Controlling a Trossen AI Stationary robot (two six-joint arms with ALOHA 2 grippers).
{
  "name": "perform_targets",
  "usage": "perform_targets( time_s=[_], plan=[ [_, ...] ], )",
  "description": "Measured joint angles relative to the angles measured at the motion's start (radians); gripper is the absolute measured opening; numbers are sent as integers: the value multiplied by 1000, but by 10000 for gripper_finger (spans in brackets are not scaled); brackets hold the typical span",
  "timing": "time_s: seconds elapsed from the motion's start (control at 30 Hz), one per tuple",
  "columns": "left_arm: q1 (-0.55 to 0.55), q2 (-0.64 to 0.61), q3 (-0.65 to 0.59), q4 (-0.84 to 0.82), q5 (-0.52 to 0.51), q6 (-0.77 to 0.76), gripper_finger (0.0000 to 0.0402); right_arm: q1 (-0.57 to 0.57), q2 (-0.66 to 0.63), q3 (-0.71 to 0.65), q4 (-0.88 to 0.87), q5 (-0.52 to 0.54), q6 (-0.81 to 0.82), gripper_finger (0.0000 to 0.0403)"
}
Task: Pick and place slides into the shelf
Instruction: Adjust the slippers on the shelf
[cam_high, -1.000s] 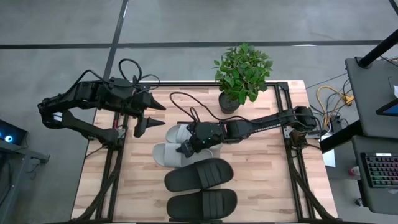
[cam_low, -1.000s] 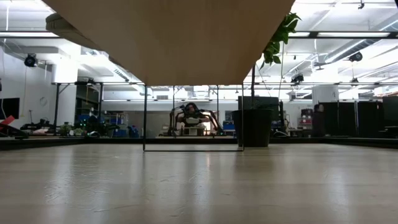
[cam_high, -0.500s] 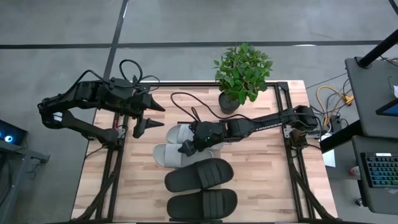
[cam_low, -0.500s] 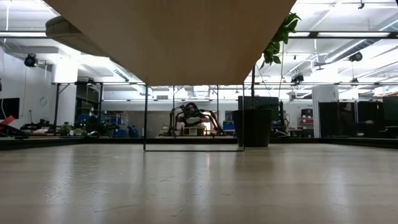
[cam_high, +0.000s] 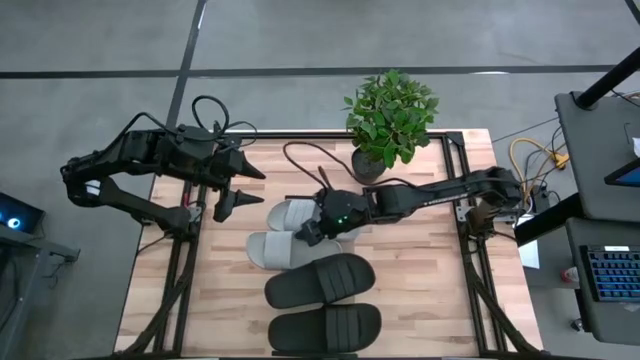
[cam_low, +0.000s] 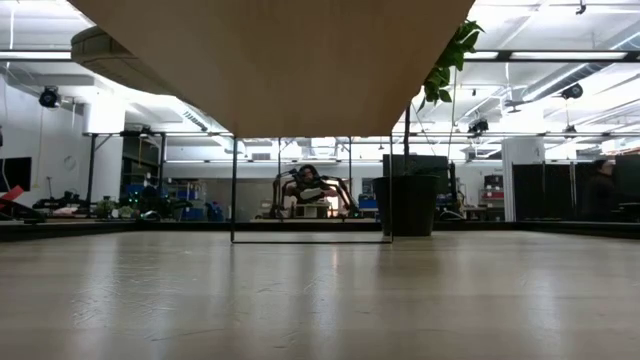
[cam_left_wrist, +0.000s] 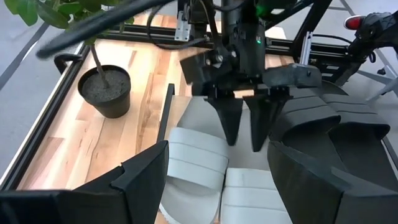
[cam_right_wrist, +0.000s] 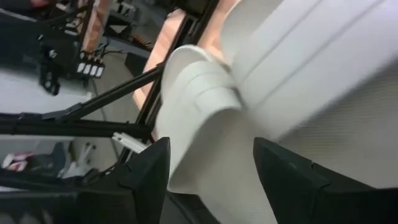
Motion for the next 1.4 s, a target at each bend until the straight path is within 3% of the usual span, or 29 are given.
perform_targets(
  time_s=[0.17, 0.93, 1.4],
  plan=[
    [0, 0, 0, 0, 0, 5, 258, 0, -12, 0, -47, 57, 6, 220],
    [0, 1, 0, 2, 0, 2, 258, -19, -2, -2, -126, 87, 47, 169],
    [0, 1, 0, 3, 0, 2, 258, -48, -1, -2, -102, 91, 6, 82]
  ],
)
